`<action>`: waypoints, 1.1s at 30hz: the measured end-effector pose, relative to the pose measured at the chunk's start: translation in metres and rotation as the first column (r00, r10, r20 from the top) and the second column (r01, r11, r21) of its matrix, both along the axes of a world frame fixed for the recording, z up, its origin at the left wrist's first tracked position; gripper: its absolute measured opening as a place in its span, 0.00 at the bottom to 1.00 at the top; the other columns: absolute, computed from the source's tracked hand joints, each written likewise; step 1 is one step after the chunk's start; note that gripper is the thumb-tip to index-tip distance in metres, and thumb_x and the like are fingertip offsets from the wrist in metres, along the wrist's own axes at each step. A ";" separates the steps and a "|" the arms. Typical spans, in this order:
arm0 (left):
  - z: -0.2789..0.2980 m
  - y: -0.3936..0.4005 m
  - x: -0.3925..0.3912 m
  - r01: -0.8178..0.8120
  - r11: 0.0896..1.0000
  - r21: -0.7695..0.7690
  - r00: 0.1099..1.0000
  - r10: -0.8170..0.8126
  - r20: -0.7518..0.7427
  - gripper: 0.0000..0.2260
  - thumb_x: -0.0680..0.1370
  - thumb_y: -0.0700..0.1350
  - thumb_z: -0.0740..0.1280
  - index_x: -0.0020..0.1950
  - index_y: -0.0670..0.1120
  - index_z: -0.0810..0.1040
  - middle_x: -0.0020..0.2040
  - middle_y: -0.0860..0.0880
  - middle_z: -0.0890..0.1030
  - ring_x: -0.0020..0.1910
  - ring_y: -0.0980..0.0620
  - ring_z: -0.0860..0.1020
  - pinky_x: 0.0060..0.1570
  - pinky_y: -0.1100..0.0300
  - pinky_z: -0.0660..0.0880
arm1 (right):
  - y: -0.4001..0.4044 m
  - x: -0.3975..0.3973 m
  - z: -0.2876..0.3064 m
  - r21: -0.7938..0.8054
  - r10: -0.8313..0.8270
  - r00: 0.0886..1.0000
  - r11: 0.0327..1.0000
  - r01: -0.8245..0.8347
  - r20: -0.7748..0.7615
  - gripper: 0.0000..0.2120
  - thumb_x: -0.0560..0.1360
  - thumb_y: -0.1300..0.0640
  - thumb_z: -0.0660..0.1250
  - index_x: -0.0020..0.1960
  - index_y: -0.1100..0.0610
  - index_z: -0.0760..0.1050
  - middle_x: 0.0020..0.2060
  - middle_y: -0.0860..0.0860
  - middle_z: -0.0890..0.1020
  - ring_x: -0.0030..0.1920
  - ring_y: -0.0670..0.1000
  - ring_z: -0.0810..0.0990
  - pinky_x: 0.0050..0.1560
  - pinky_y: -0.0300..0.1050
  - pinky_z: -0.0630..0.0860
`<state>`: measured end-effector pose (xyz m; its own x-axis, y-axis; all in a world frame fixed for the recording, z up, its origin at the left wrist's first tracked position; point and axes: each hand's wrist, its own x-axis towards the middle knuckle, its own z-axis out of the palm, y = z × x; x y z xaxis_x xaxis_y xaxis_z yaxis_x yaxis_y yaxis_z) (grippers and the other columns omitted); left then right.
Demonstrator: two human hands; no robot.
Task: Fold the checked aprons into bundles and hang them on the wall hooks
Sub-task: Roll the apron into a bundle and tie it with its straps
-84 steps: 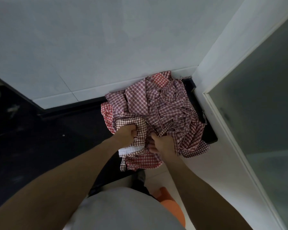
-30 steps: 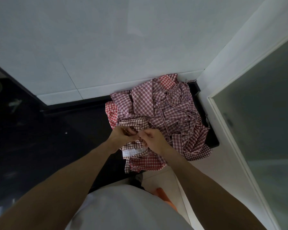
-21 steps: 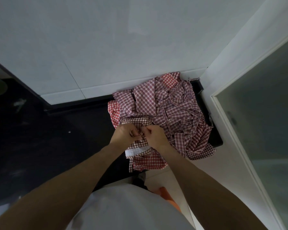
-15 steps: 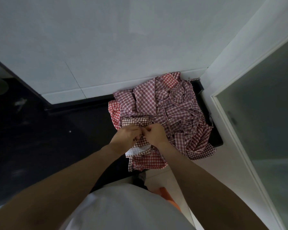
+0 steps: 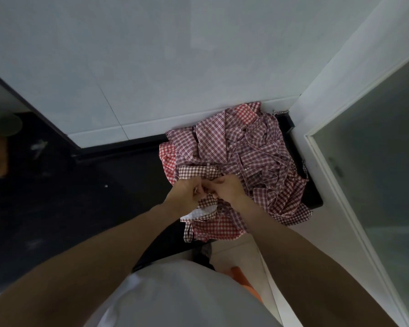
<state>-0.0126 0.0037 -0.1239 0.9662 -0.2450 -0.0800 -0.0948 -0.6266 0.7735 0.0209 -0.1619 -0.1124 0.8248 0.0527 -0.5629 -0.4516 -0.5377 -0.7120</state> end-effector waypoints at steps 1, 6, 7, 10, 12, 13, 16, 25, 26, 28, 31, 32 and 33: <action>0.003 -0.002 0.002 -0.057 0.998 -0.003 0.990 0.056 -0.133 0.10 0.72 0.36 0.75 0.37 0.44 0.75 0.37 0.50 0.79 0.36 0.53 0.76 0.37 0.57 0.74 | -0.002 -0.001 0.002 0.058 -0.018 1.000 0.998 0.018 -0.014 0.19 0.74 0.51 0.75 0.40 0.69 0.83 0.34 0.63 0.83 0.33 0.53 0.78 0.45 0.49 0.79; 0.015 -0.002 0.018 -0.379 0.913 -0.150 0.747 0.207 -0.631 0.12 0.72 0.36 0.76 0.36 0.44 0.74 0.33 0.48 0.77 0.32 0.54 0.74 0.29 0.65 0.72 | -0.018 -0.016 0.010 0.209 0.096 0.995 0.973 -0.101 0.034 0.15 0.68 0.64 0.79 0.51 0.59 0.78 0.43 0.50 0.82 0.44 0.46 0.81 0.48 0.37 0.78; 0.016 -0.001 0.020 -0.407 0.899 -0.163 0.713 0.201 -0.671 0.12 0.72 0.35 0.76 0.36 0.44 0.73 0.31 0.49 0.75 0.29 0.54 0.72 0.25 0.66 0.69 | -0.020 -0.019 0.010 0.137 0.160 0.984 0.976 -0.170 0.084 0.16 0.67 0.61 0.81 0.50 0.57 0.78 0.44 0.48 0.82 0.44 0.45 0.80 0.47 0.37 0.78; 0.020 0.001 0.020 -0.427 0.880 -0.207 0.669 0.153 -0.728 0.11 0.72 0.37 0.76 0.38 0.43 0.74 0.28 0.49 0.73 0.26 0.55 0.69 0.24 0.65 0.67 | -0.019 -0.027 0.001 -0.084 0.249 0.930 0.968 -0.235 0.269 0.16 0.63 0.55 0.83 0.44 0.54 0.79 0.45 0.47 0.78 0.43 0.43 0.76 0.46 0.34 0.73; 0.020 0.002 0.020 -0.406 0.891 -0.202 0.671 0.141 -0.728 0.11 0.72 0.38 0.76 0.39 0.44 0.74 0.29 0.49 0.75 0.27 0.55 0.71 0.26 0.64 0.69 | -0.013 -0.031 -0.007 -0.135 0.237 0.888 0.971 -0.199 0.394 0.13 0.64 0.55 0.83 0.42 0.57 0.80 0.46 0.48 0.74 0.44 0.44 0.74 0.47 0.29 0.69; 0.020 0.003 0.020 -0.398 0.896 -0.197 0.678 0.143 -0.721 0.11 0.72 0.38 0.77 0.39 0.44 0.74 0.29 0.49 0.75 0.28 0.55 0.72 0.27 0.64 0.70 | -0.010 -0.033 -0.011 -0.156 0.245 0.865 0.968 -0.196 0.437 0.11 0.66 0.56 0.81 0.42 0.59 0.81 0.47 0.49 0.73 0.44 0.44 0.73 0.49 0.28 0.68; 0.018 0.006 0.017 -0.413 0.888 -0.204 0.700 0.166 -0.695 0.11 0.71 0.37 0.77 0.38 0.43 0.75 0.30 0.47 0.77 0.27 0.54 0.73 0.28 0.64 0.72 | -0.010 -0.040 -0.018 -0.185 0.266 0.817 0.963 -0.198 0.512 0.07 0.70 0.60 0.78 0.43 0.62 0.83 0.47 0.51 0.73 0.45 0.46 0.73 0.47 0.32 0.72; 0.005 -0.007 0.006 -0.504 0.863 -0.048 0.718 0.387 -0.579 0.13 0.69 0.39 0.79 0.35 0.45 0.76 0.36 0.47 0.81 0.34 0.50 0.80 0.41 0.53 0.83 | -0.008 -0.034 0.021 0.021 0.351 0.930 0.935 -0.355 0.110 0.18 0.80 0.63 0.61 0.31 0.59 0.65 0.34 0.58 0.68 0.35 0.50 0.66 0.39 0.38 0.62; 0.005 -0.007 0.006 -0.514 0.857 -0.040 0.713 0.401 -0.574 0.13 0.69 0.39 0.79 0.35 0.45 0.75 0.36 0.47 0.81 0.35 0.49 0.81 0.43 0.51 0.83 | -0.008 -0.034 0.025 0.060 0.355 0.930 0.930 -0.362 0.098 0.19 0.81 0.63 0.59 0.32 0.58 0.63 0.32 0.57 0.66 0.33 0.51 0.65 0.36 0.40 0.61; 0.005 -0.008 0.007 -0.521 0.852 -0.049 0.709 0.400 -0.581 0.13 0.69 0.40 0.80 0.35 0.45 0.75 0.37 0.46 0.82 0.38 0.48 0.82 0.45 0.49 0.83 | -0.011 -0.034 0.026 0.119 0.333 0.940 0.933 -0.339 0.069 0.18 0.82 0.63 0.56 0.34 0.57 0.63 0.31 0.55 0.63 0.31 0.49 0.63 0.34 0.41 0.60; 0.005 -0.007 0.007 -0.520 0.853 -0.043 0.706 0.402 -0.583 0.13 0.69 0.40 0.80 0.35 0.45 0.75 0.38 0.46 0.82 0.39 0.48 0.83 0.46 0.49 0.83 | -0.014 -0.031 0.024 0.204 0.223 0.972 0.951 -0.233 0.072 0.18 0.84 0.59 0.57 0.35 0.58 0.63 0.31 0.56 0.61 0.31 0.51 0.62 0.37 0.46 0.61; 0.005 -0.006 0.007 -0.521 0.852 -0.044 0.707 0.402 -0.581 0.13 0.69 0.41 0.80 0.36 0.45 0.75 0.39 0.46 0.83 0.39 0.47 0.83 0.46 0.49 0.83 | -0.015 -0.029 0.023 0.231 0.178 0.980 0.954 -0.194 0.087 0.20 0.84 0.58 0.59 0.33 0.61 0.64 0.30 0.57 0.62 0.32 0.55 0.62 0.39 0.47 0.63; 0.004 -0.006 0.006 -0.522 0.851 -0.054 0.711 0.400 -0.578 0.12 0.69 0.41 0.79 0.37 0.45 0.76 0.40 0.45 0.83 0.40 0.47 0.83 0.46 0.50 0.83 | -0.016 -0.028 0.023 0.280 0.111 0.989 0.950 -0.135 0.100 0.22 0.84 0.57 0.60 0.33 0.63 0.64 0.31 0.59 0.65 0.33 0.59 0.64 0.42 0.48 0.68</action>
